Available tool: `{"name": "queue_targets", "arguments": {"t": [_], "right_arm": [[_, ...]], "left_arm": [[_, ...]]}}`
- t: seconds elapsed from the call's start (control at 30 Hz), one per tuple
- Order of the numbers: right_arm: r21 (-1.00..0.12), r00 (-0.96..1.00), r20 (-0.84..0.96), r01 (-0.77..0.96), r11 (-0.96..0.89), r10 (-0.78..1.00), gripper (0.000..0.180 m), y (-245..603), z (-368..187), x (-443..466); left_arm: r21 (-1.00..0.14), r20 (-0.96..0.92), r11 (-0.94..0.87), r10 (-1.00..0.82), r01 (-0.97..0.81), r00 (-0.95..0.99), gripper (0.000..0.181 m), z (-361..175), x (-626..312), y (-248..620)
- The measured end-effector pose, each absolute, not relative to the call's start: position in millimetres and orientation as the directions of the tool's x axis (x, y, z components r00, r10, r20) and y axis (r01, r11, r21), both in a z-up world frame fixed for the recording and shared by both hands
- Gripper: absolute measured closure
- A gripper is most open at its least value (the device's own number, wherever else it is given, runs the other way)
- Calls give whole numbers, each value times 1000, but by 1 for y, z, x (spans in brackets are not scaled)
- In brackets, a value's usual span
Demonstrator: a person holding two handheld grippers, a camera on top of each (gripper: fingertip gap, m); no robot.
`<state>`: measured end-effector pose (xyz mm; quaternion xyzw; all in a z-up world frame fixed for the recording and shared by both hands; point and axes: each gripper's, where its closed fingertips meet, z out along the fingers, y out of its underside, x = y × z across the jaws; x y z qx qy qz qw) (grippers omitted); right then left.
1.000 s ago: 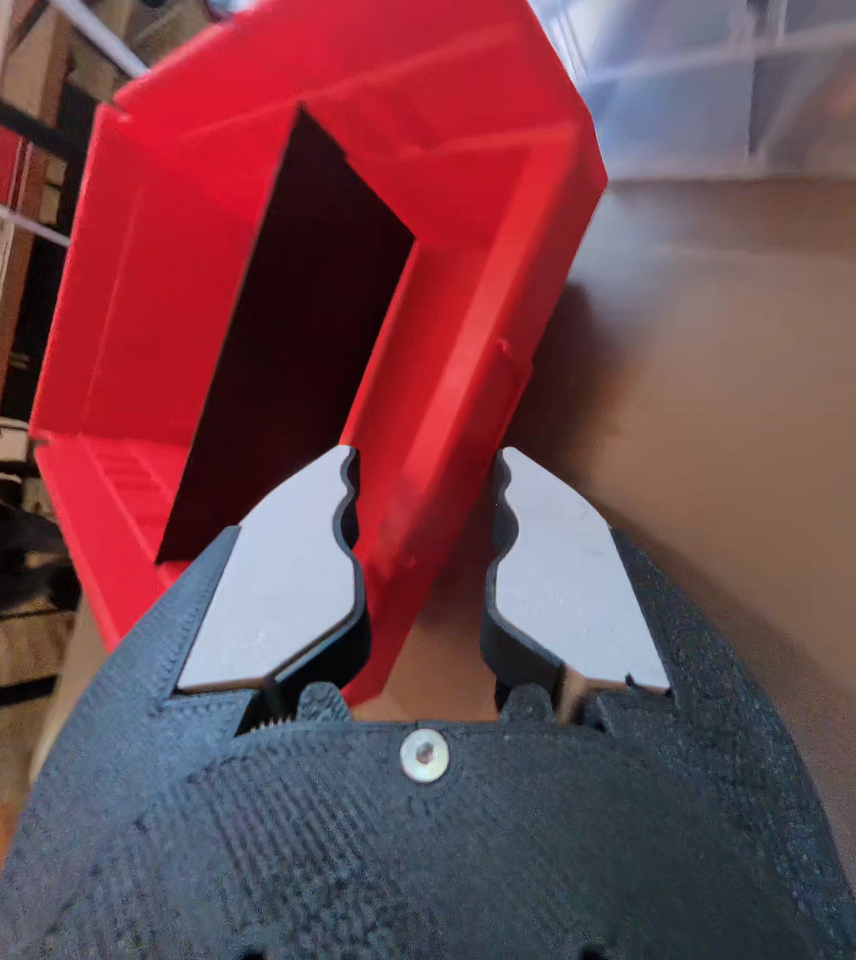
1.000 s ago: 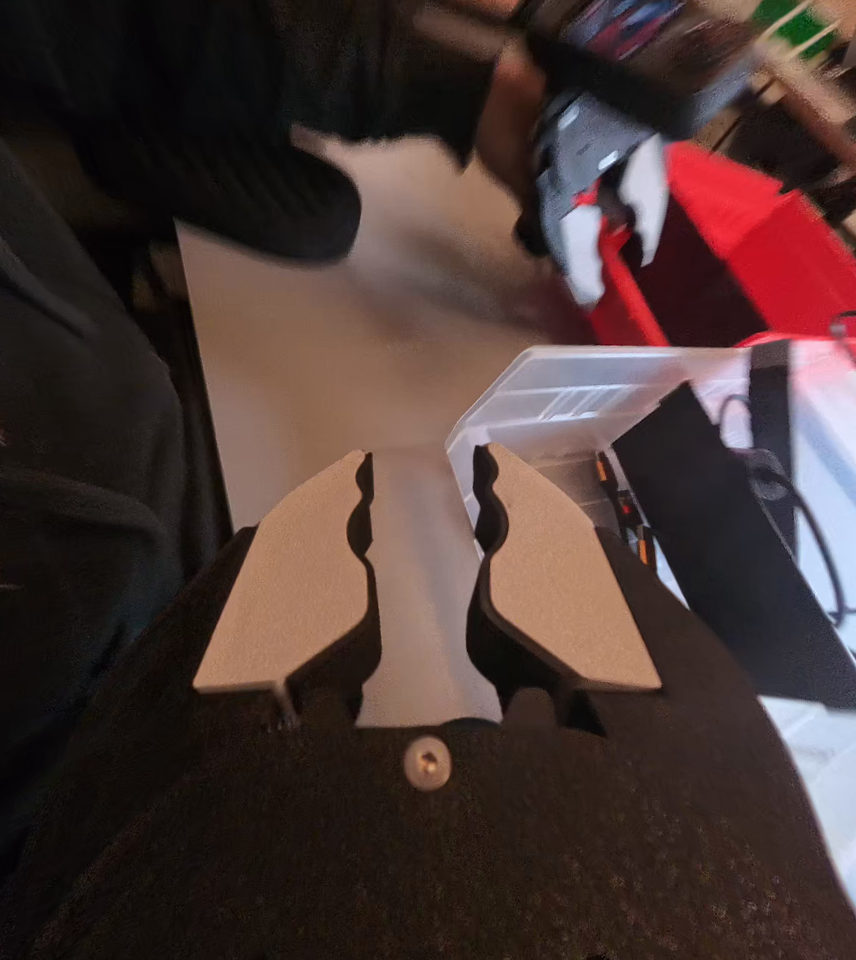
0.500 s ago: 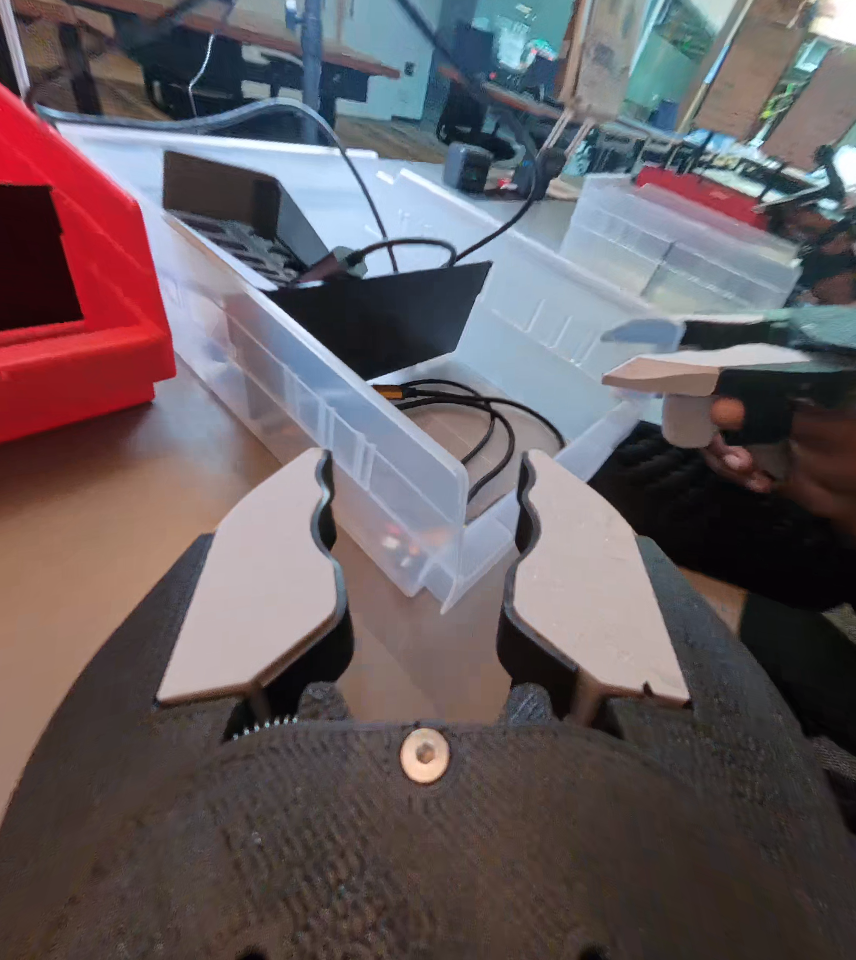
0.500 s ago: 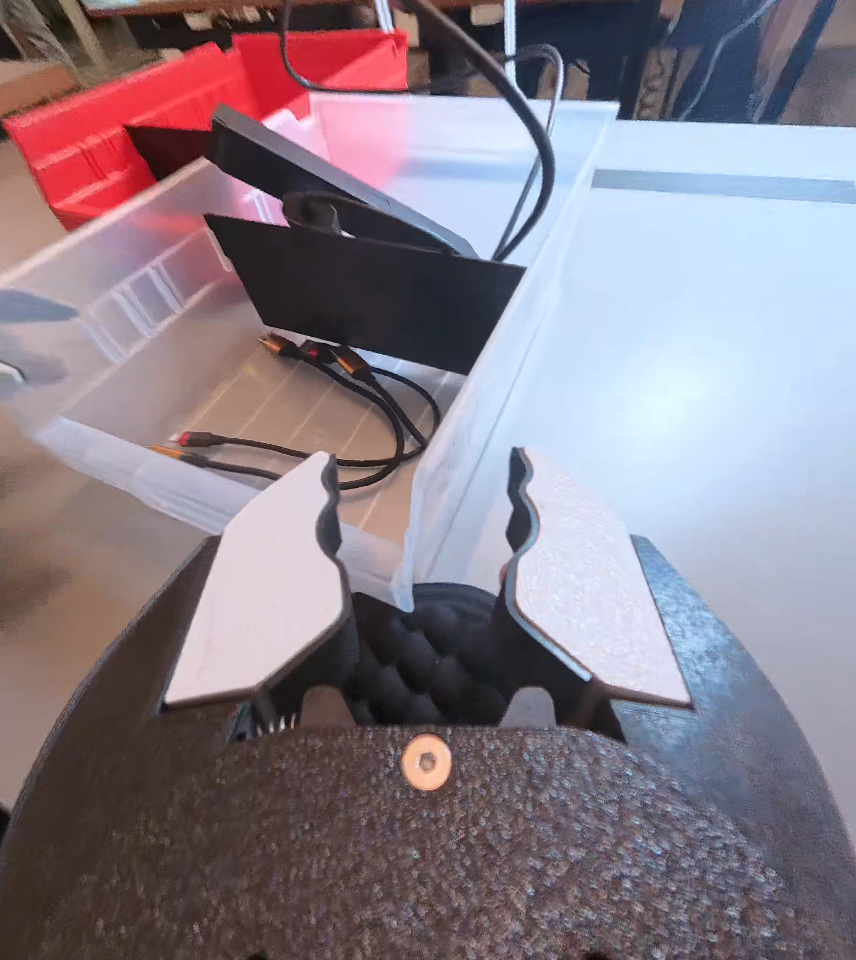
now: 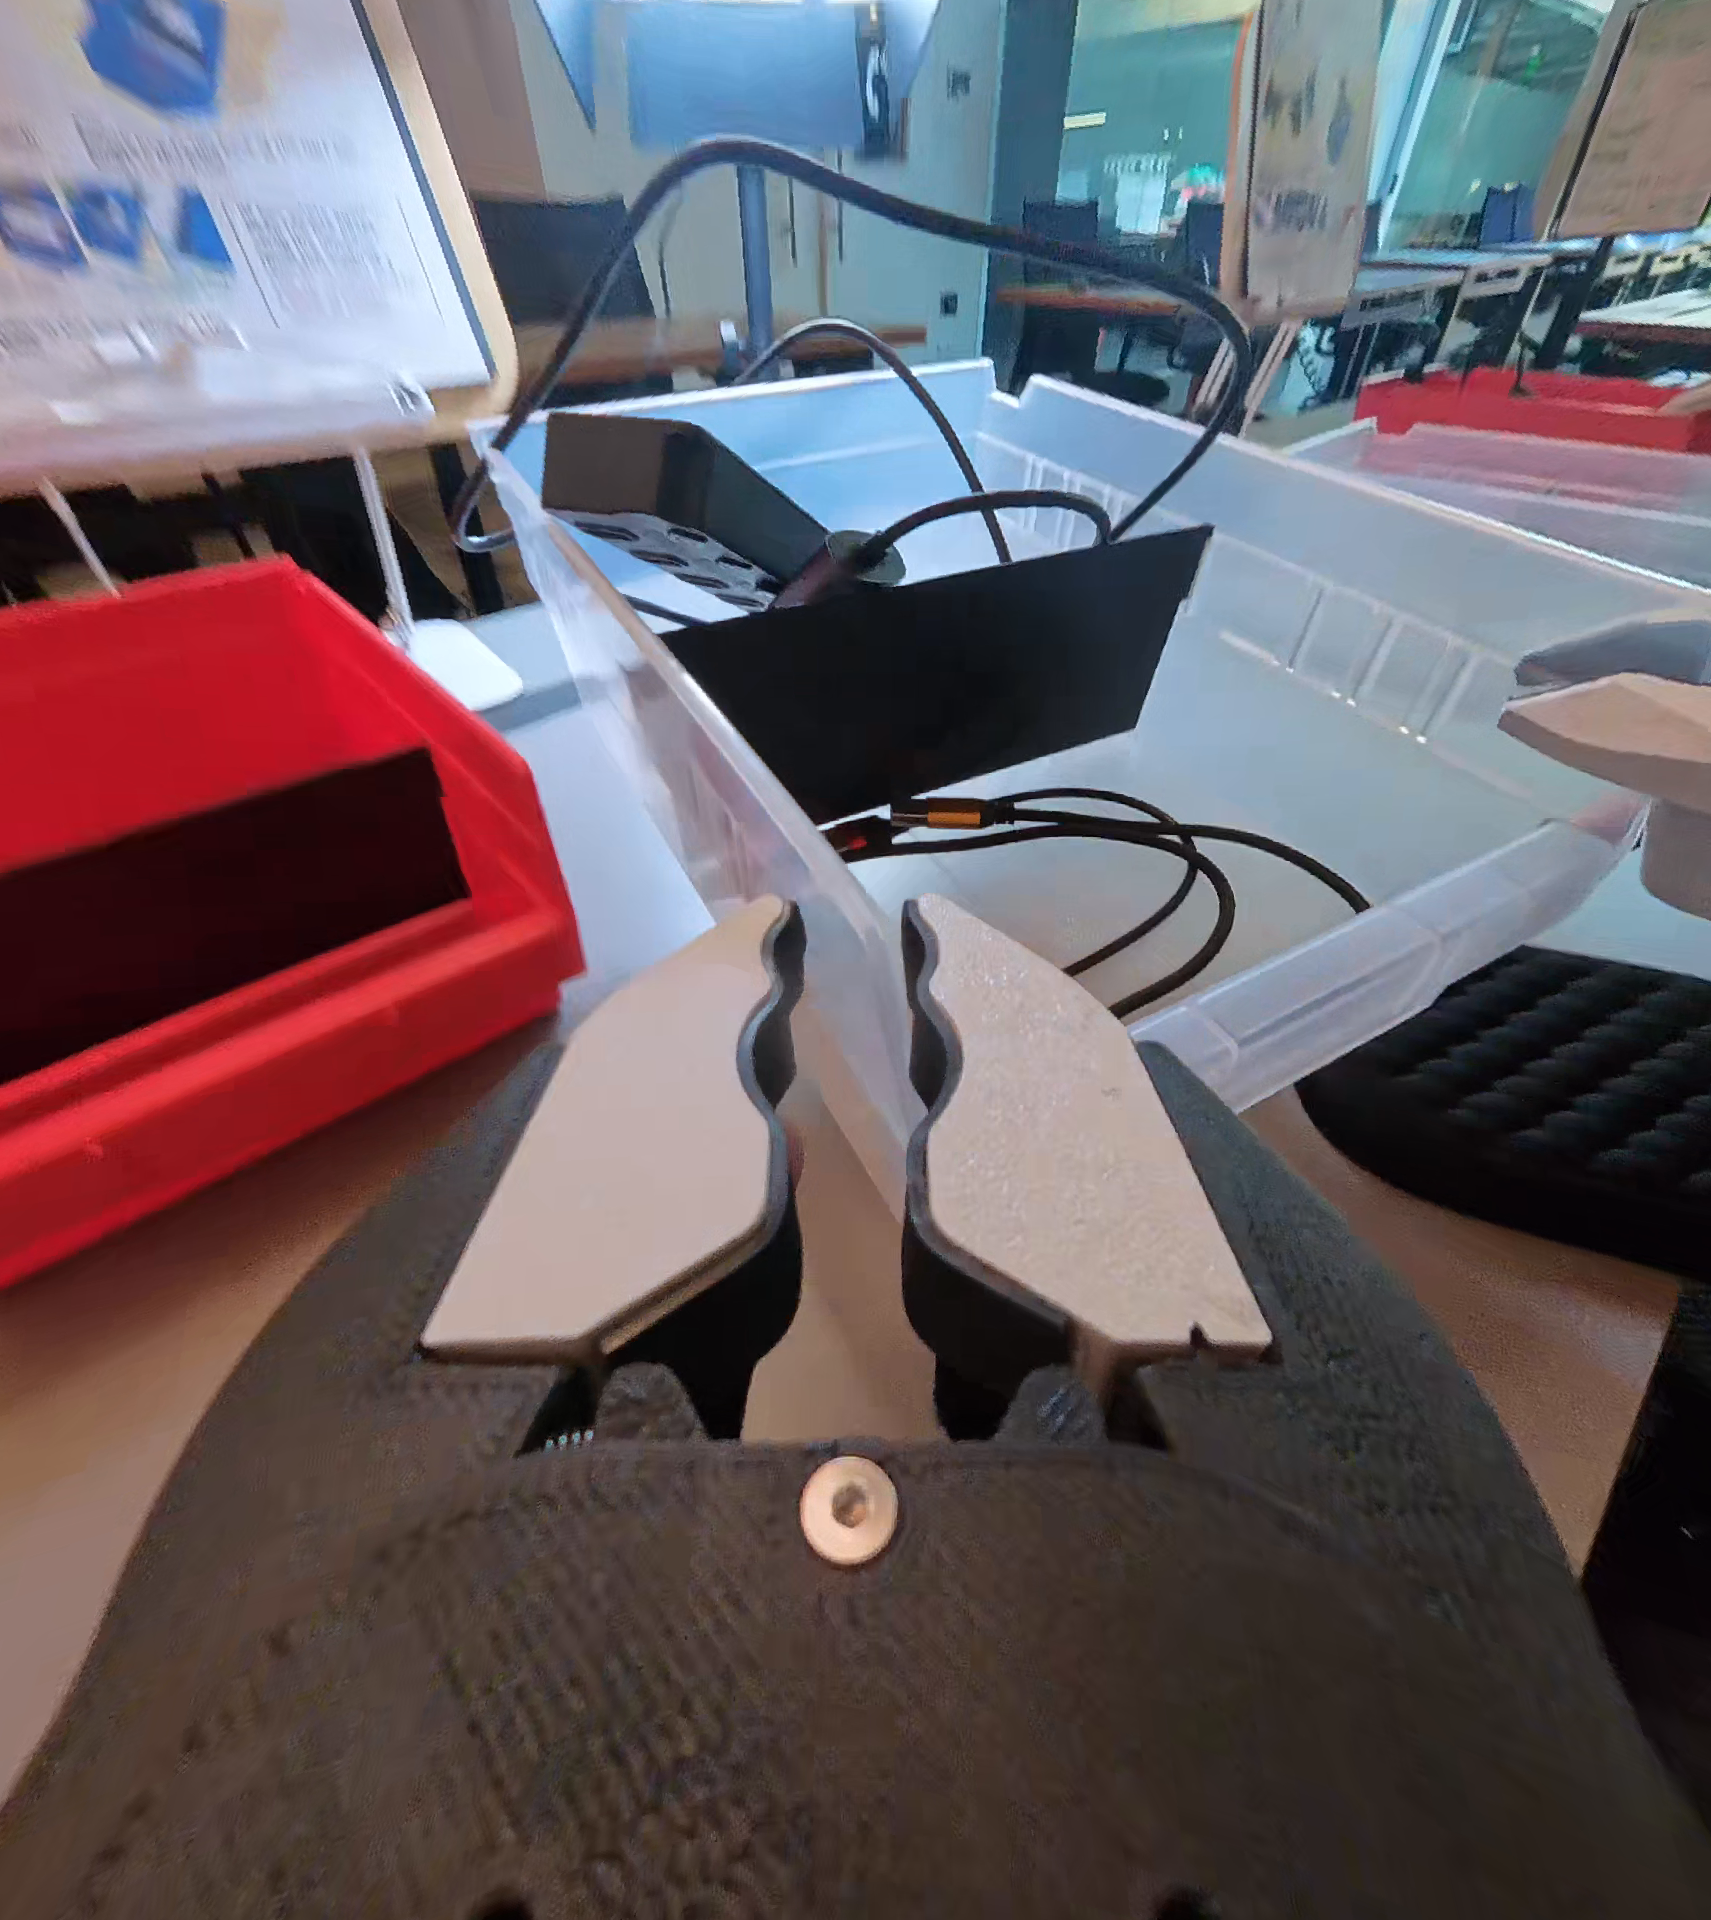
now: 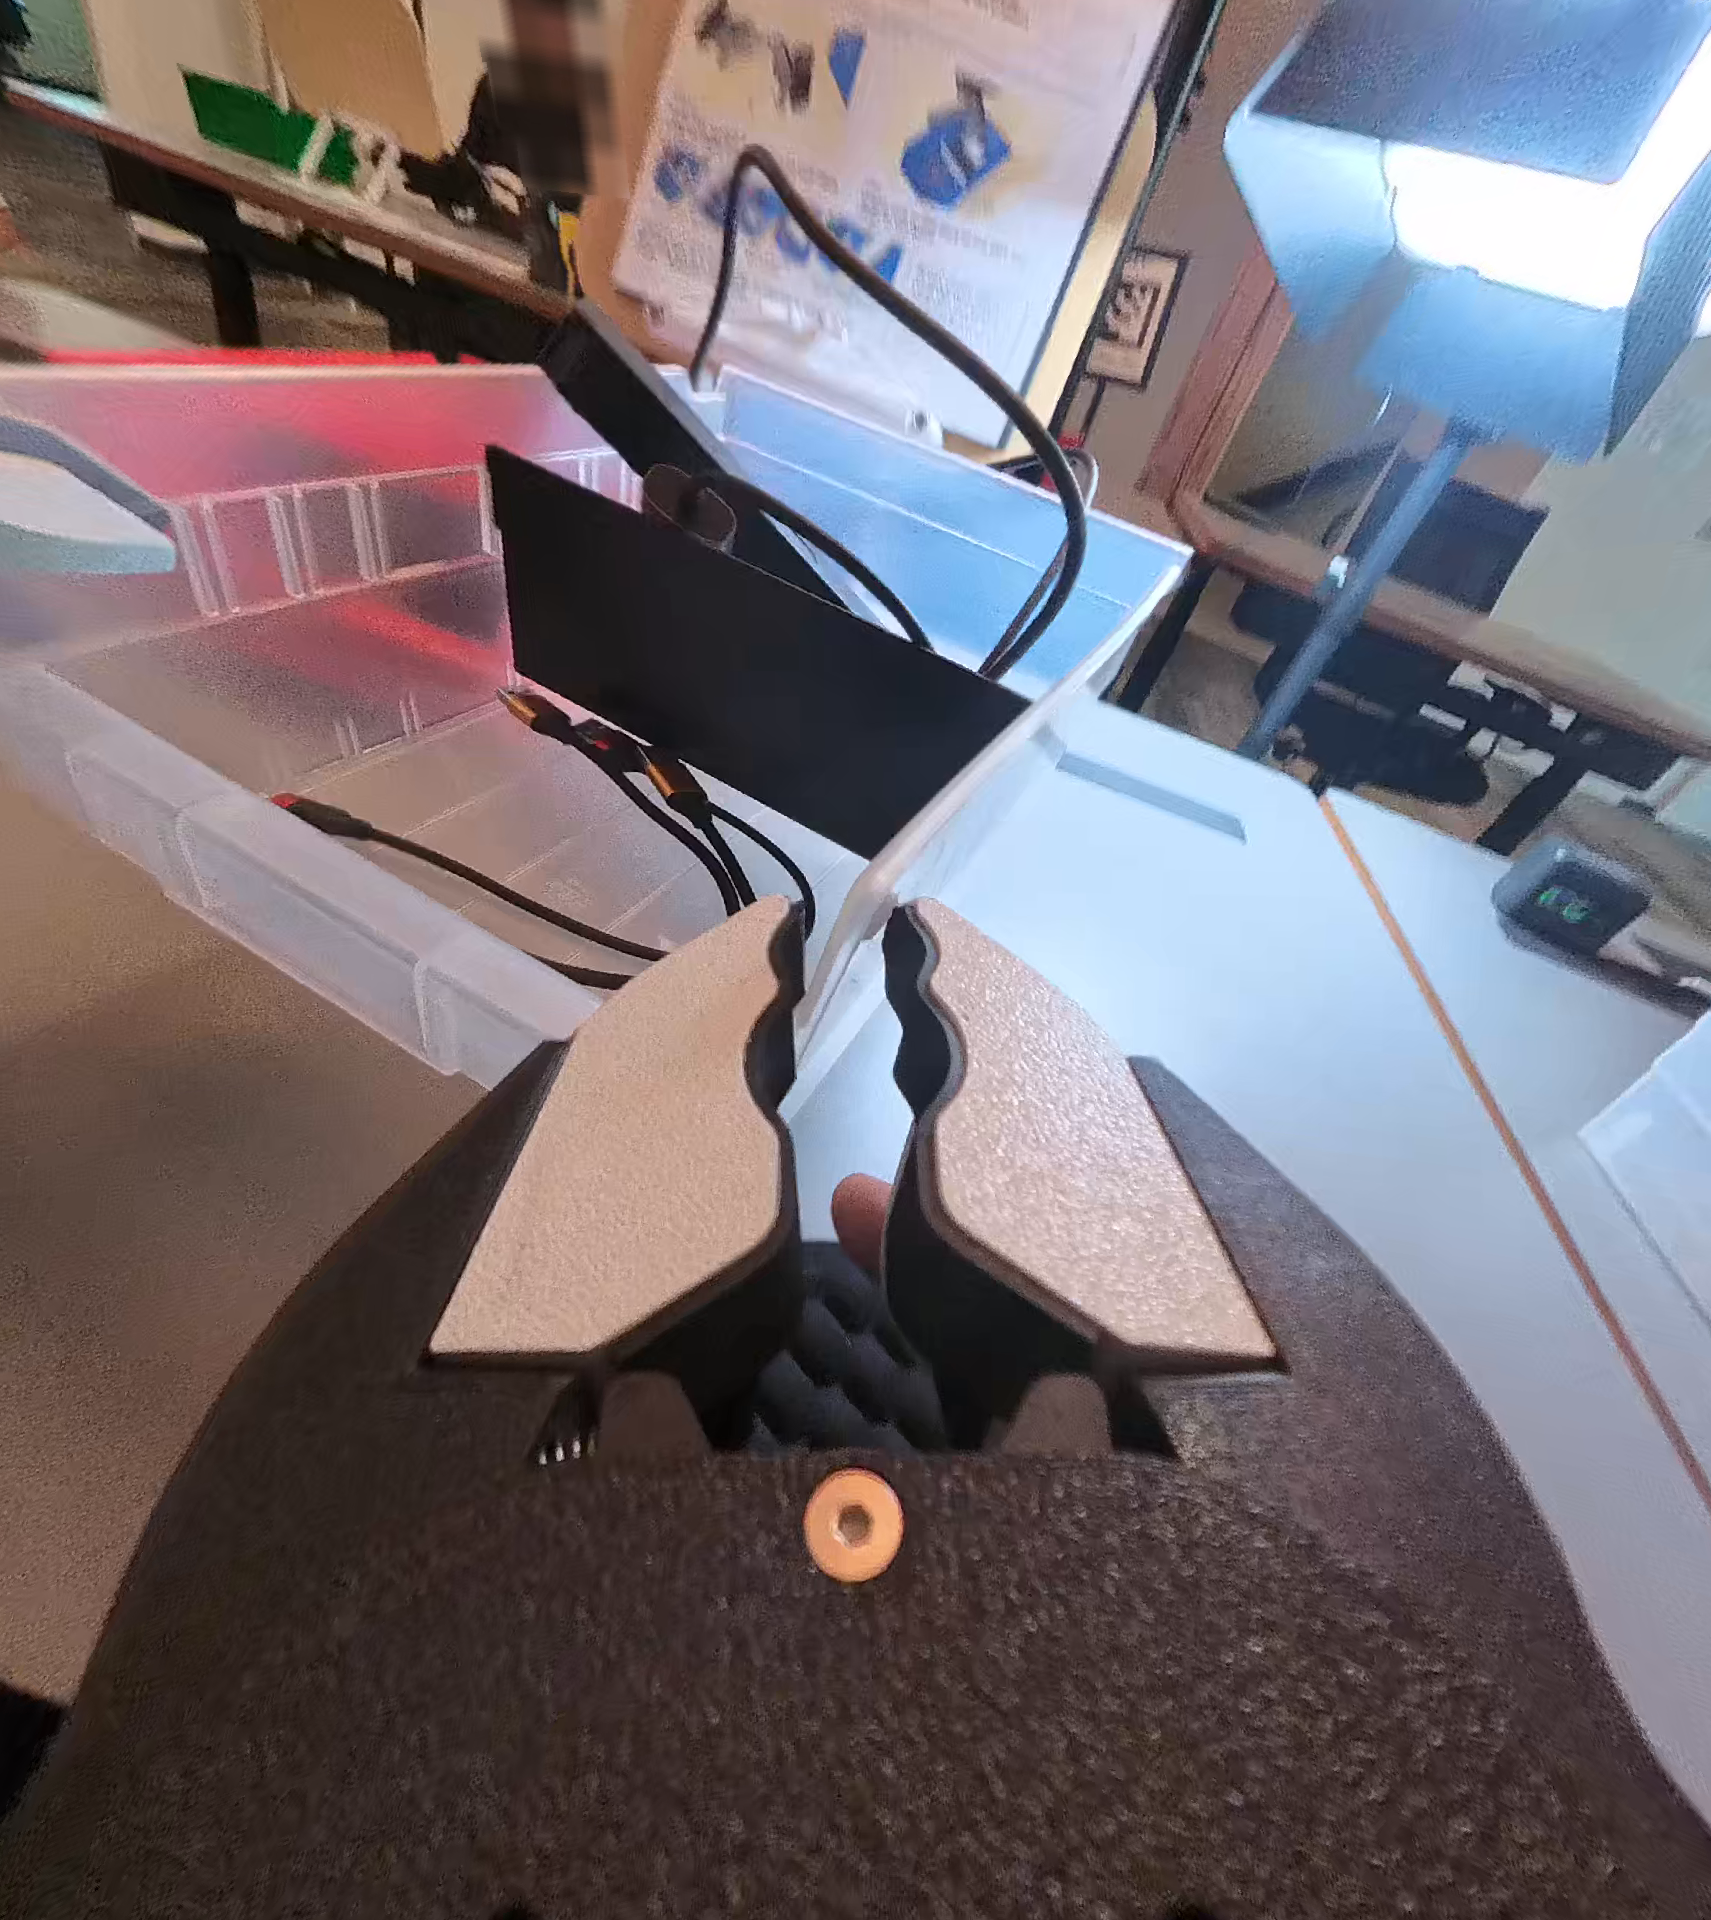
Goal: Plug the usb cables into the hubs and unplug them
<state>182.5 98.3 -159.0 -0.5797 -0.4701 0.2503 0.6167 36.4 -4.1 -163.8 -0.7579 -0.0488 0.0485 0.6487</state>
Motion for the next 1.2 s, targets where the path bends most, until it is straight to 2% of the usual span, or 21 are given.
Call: {"name": "queue_targets", "arguments": {"t": [0.2, 0.43, 0.6, 0.77, 0.87, 1.03, 1.2], "right_arm": [[-951, 362, 306, 72, 301, 881, 164, 46, -103, 158], [-963, 117, 263, -26, 268, 958, 162, -27, -78, 60], [-981, -68, 195, -25, 194, 978, 161, -85, -93, -20], [-989, -140, 146, 4, 148, 979, 160, -121, -126, -74], [-990, -129, 140, -11, 140, 982, 159, -126, -126, -88], [-992, -180, 115, -62, 106, 977, 157, -139, -112, -95], [-992, -205, 121, -65, 110, 971, 157, -156, -120, -106]], "left_arm": [[-992, -124, -60, 276, -112, 953, 167, -97, 18, -67], [-987, -160, -66, 522, -148, 838, 171, -62, -50, -171], [-978, -203, -173, 676, -115, 709, 174, -69, -109, -243], [-970, -200, -244, 762, -13, 616, 176, -107, -162, -282], [-975, -163, -220, 787, 23, 595, 177, -128, -182, -286], [-985, -93, -161, 789, 57, 608, 177, -133, -191, -296], [-985, -109, -167, 808, 49, 579, 178, -132, -198, -316]]}}
